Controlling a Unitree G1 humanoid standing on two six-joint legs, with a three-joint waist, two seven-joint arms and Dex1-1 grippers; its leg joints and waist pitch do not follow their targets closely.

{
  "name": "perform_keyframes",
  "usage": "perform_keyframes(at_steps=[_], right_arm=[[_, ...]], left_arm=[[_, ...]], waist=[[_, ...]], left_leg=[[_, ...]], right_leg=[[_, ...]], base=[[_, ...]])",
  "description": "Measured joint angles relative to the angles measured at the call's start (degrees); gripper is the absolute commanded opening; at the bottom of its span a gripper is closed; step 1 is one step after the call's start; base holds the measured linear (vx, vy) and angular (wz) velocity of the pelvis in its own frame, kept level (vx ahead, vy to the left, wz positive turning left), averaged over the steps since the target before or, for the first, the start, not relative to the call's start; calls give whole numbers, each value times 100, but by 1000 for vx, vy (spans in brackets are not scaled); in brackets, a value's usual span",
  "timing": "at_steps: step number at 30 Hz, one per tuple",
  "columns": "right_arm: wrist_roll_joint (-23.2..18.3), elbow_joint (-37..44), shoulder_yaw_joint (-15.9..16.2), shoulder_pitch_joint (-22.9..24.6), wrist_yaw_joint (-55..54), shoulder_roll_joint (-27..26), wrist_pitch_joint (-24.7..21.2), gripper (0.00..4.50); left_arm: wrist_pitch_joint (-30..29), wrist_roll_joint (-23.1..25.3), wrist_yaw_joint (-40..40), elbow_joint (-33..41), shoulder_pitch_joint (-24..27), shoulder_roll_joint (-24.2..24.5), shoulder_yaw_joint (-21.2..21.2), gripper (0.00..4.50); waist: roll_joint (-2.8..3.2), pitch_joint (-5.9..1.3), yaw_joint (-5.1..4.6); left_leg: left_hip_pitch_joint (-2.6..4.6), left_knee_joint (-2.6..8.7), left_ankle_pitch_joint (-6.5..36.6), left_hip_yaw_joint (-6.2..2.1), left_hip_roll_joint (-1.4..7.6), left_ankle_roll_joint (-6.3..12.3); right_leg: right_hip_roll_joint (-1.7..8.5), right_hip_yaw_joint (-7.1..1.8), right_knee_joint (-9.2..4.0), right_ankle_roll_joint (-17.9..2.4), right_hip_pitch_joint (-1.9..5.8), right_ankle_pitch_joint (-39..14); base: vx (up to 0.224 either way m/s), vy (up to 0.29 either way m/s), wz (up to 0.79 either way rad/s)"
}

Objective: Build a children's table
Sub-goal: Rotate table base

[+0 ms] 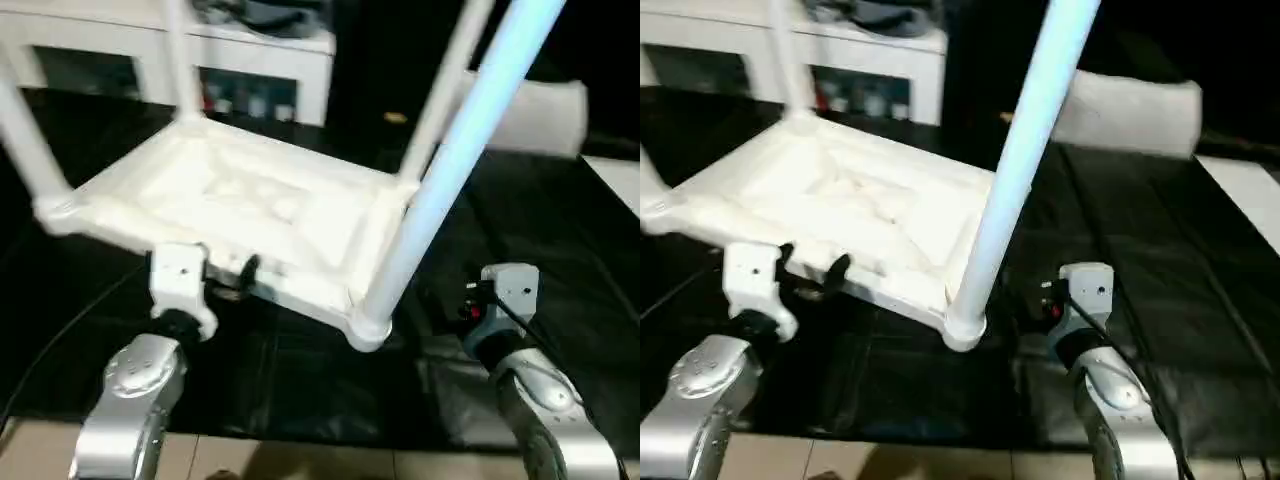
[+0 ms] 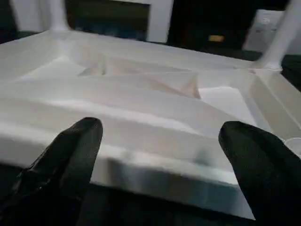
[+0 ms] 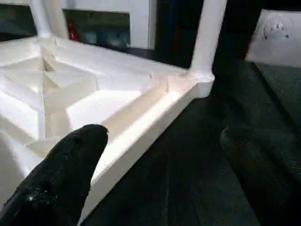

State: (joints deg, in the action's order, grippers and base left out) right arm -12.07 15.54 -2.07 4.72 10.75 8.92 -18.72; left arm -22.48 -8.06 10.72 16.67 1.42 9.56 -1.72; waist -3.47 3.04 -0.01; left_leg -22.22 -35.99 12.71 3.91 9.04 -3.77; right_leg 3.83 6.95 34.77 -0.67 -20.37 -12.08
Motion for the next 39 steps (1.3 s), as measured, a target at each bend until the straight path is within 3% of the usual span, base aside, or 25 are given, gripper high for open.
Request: perform_keyframes(at_steps=[1,2,3,4,5,6,11,17,22,31,36,37,39], right_arm=[[24,-11,-40,8,-24,50,25,450],[44,-14,-67,15,-26,64,33,450],[49,-17,-83,25,-26,75,33,450],[49,-16,-87,26,-25,81,38,450],[50,-25,-81,29,-24,69,40,450],[50,-32,-44,32,-19,47,40,450],[57,-28,19,27,-7,25,44,450],[64,-37,15,33,76,119,73,450],[189,-250,-29,-7,187,461,101,450],[246,-323,-90,-5,545,819,172,450],[151,-303,9,81,1190,1255,208,450],[118,-262,63,189,1412,1418,223,450],[90,-253,65,268,1602,1482,238,450]], left_arm=[[1,-9,-1,-6,4,-53,53,442],[1,-7,-7,-7,-1,-79,87,442],[8,-5,-7,-7,-1,-77,114,442],[13,0,-7,-7,-17,-69,118,442],[18,2,-8,-7,-39,-52,116,442],[21,3,-12,-9,-33,-29,91,442],[13,31,-10,-16,14,39,8,442],[68,-138,511,-71,-48,191,251,442],[214,-55,1219,-681,-830,751,483,442],[936,226,3554,-2206,-2120,1745,1534,427],[1538,539,4652,-3340,-3142,1821,2057,405],[1698,662,4849,-3693,-3415,1803,2208,374],[1880,760,4994,-3993,-3606,1802,2272,366]], waist=[[0,2,109],[18,-7,173],[32,-19,218],[104,-45,228],[165,-54,211],[152,-49,177],[90,-45,85],[39,-28,-68],[31,-20,-113],[22,-17,-113],[22,-19,-53],[22,-20,-26],[23,-20,-16]], left_leg=[[-32,-60,84,109,4,148],[-58,-219,117,129,-18,220],[-60,-290,148,123,-22,283],[7,-65,131,118,27,313],[40,19,-83,197,90,117],[72,24,-87,232,91,71],[102,29,-45,325,67,23],[108,49,-47,340,72,20],[106,76,-47,339,77,20],[92,81,-56,353,78,5],[103,84,-66,416,89,-8],[106,90,-67,427,92,-7],[107,109,-64,452,93,-4]], right_leg=[[52,-66,21,2,-58,-1],[68,-132,39,12,-98,0],[101,-161,45,26,-132,6],[110,-145,54,51,-159,23],[108,-120,70,59,-163,26],[100,-161,46,19,-163,51],[67,-331,-86,9,-116,120],[62,-348,-80,116,-151,108],[58,-344,-73,133,-166,118],[59,-355,-69,127,-186,125],[63,-391,-61,103,-188,184],[62,-396,-63,102,-189,184],[63,-414,-65,109,-193,177]], base=[[0,0,0],[0,0,0],[0,0,0],[10,53,2],[10,53,2],[3,85,9],[-13,86,-4],[0,0,0],[0,0,0],[0,0,0],[0,0,0],[51,6,-3],[25,3,-1]])
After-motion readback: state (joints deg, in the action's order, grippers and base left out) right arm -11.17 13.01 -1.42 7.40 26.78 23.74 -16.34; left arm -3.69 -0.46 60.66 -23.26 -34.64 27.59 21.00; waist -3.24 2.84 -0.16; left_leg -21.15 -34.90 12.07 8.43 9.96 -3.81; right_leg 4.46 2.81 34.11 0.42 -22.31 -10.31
